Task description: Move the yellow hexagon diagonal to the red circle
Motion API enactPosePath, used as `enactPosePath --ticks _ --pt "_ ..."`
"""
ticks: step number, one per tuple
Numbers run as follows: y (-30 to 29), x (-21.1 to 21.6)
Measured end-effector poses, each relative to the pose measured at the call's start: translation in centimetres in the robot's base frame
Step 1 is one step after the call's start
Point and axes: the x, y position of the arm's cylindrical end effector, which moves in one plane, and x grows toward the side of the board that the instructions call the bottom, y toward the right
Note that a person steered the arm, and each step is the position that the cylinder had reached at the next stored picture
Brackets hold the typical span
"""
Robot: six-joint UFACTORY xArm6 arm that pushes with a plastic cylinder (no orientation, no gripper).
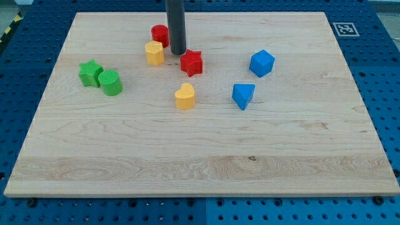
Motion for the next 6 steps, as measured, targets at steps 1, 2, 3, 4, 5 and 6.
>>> enactPosePath --ticks 1,2,3,4,5,6 --pt "-1.2 0.0" --pt "-2.8 0.2" --pt "-4.8 0.7" --pt "-5.2 0.8" --pt "-3.6 0.8" --pt "-1.5 0.8"
